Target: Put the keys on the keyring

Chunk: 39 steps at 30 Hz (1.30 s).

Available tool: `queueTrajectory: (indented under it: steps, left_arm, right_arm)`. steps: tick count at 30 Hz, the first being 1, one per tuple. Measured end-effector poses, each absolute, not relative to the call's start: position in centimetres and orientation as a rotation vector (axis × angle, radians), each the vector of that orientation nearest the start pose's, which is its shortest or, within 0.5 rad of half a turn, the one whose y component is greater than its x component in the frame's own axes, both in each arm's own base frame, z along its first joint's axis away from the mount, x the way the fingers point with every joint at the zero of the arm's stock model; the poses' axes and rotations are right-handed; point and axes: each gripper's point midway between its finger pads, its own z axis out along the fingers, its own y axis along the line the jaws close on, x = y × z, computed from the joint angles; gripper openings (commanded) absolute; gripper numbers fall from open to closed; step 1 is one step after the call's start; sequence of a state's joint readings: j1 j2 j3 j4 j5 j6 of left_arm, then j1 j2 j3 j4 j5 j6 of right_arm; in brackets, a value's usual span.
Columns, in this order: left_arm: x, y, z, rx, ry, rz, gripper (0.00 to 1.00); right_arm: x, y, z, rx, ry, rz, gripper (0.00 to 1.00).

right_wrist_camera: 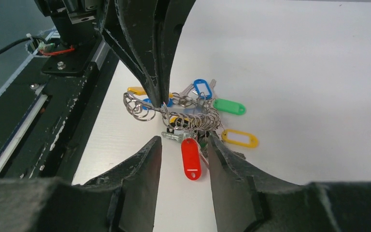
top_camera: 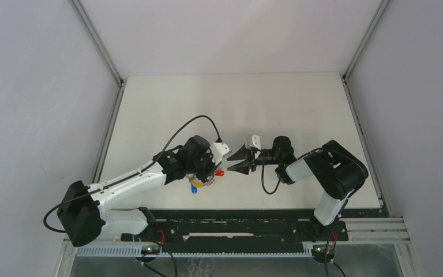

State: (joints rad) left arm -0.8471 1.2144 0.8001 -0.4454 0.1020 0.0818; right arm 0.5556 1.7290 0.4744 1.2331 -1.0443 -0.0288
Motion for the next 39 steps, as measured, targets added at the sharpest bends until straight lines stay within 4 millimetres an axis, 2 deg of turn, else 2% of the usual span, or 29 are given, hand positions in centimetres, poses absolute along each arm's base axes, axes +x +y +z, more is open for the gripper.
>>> queueTrajectory:
  steps: [6, 11, 17, 24, 39]
  left_arm:
    - [18.8, -23.2, 10.2, 1.192, 2.211, -0.435, 0.00]
    - [18.6, -22.9, 10.2, 1.219, 2.218, -0.422, 0.00]
    - [18.9, -23.3, 11.1, 1.231, 2.193, -0.430, 0.00]
    - [18.7, -23.5, 11.1, 1.245, 2.188, -0.446, 0.00]
    - [18.4, -23.8, 10.8, 1.268, 2.193, -0.469, 0.00]
  right_arm:
    - [22.5, 31.8, 12.3, -1.212, 1.179, 1.234, 0.40]
    - [22.1, 32.4, 11.5, -1.213, 1.177, 1.262, 0.40]
    - [20.9, 33.8, 11.3, -1.250, 1.137, 1.291, 0.37]
    - [20.6, 35.1, 11.2, -1.278, 1.100, 1.299, 0.34]
    - [20.1, 36.0, 10.6, -1.316, 1.079, 1.334, 0.24]
